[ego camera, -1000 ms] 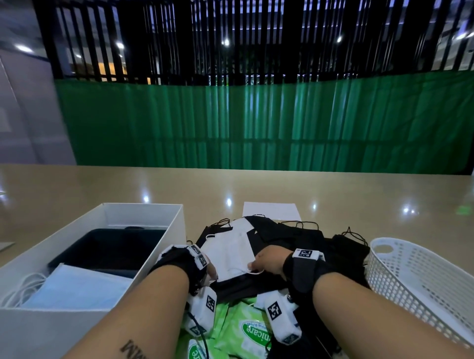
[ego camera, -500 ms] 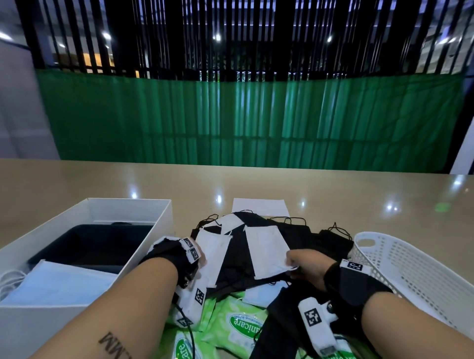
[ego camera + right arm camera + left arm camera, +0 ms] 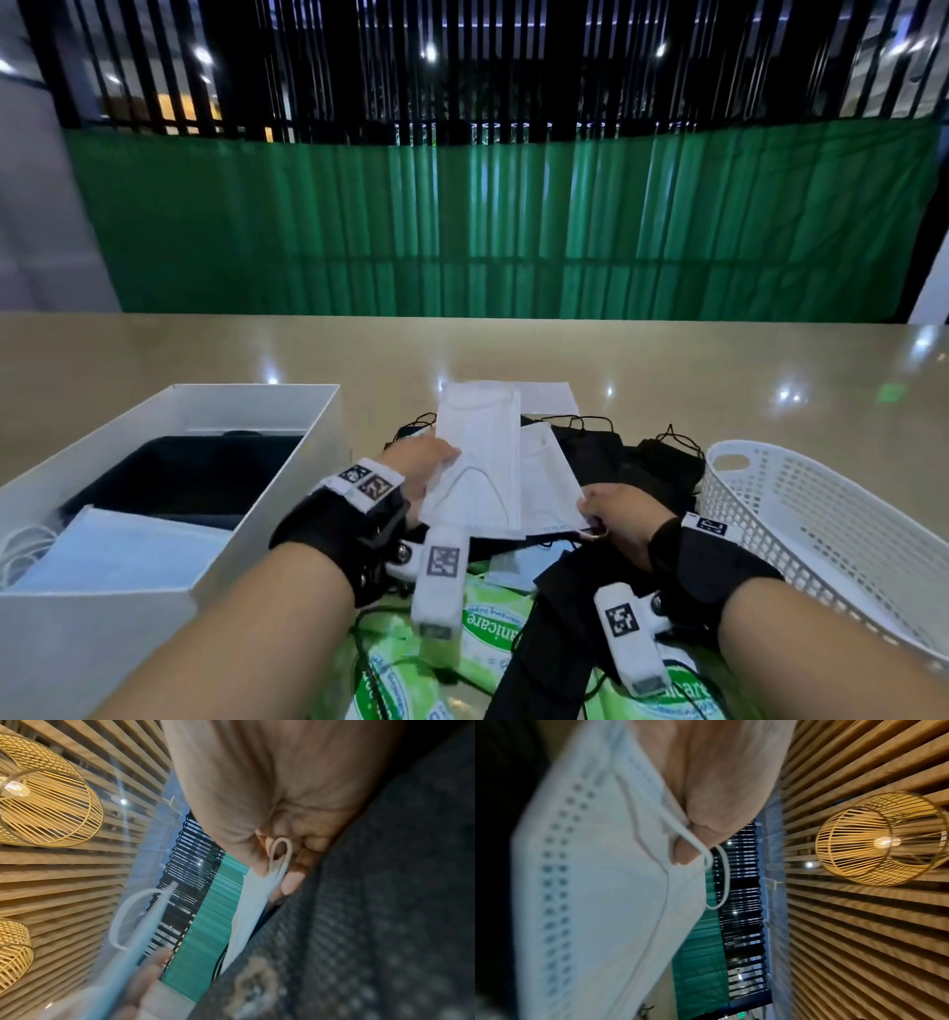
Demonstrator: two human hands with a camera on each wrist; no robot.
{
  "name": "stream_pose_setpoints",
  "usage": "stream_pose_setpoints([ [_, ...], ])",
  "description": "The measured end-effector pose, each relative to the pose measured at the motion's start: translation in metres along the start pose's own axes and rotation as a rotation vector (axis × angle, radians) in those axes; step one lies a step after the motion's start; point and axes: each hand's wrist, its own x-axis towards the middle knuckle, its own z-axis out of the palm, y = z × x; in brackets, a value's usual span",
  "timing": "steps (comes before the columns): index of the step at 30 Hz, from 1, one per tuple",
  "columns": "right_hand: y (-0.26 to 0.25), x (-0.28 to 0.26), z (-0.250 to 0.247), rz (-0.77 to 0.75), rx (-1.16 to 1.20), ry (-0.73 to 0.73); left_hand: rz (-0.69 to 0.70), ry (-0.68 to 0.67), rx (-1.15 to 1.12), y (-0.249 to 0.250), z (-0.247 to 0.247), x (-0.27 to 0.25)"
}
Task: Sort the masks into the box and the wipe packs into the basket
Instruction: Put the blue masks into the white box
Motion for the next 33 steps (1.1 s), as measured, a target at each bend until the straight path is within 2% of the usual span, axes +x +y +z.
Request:
stream_pose_setpoints([
  [5, 0.009, 0.006, -0.005, -0.038, 0.103, 0.041, -0.187, 0.052, -0.014, -0.053, -0.007, 0.013],
  [10, 0.009, 0.005, -0.004, -0.032, 0.193, 0.079, -0.299, 0.023, -0.228, -0.065, -0.013, 0.009],
  [16, -0.016, -0.011, -0.009, -0.026, 0.508, 0.055, -0.23, -0.07, -0.454, -0.065, -0.01, 0.005],
  [20, -0.04, -0.022, -0.009, -0.05, 0.674, -0.032, -0.235, -0.106, -0.513, -0.067, -0.01, 0.007],
  [25, -0.047, -0.029, 0.006, -0.02, 0.569, -0.166, -0.242, -0.131, -0.531, -0.067, -0.009, 0.007],
  [31, -0.03, -0.032, 0.038, 0.098, 0.167, -0.341, -0.265, -0.164, -0.61, -0.063, -0.007, 0.005],
  [33, -0.028, -0.032, 0.042, 0.084, 0.091, -0.373, -0.298, -0.179, -0.631, -0.067, -0.009, 0.008],
])
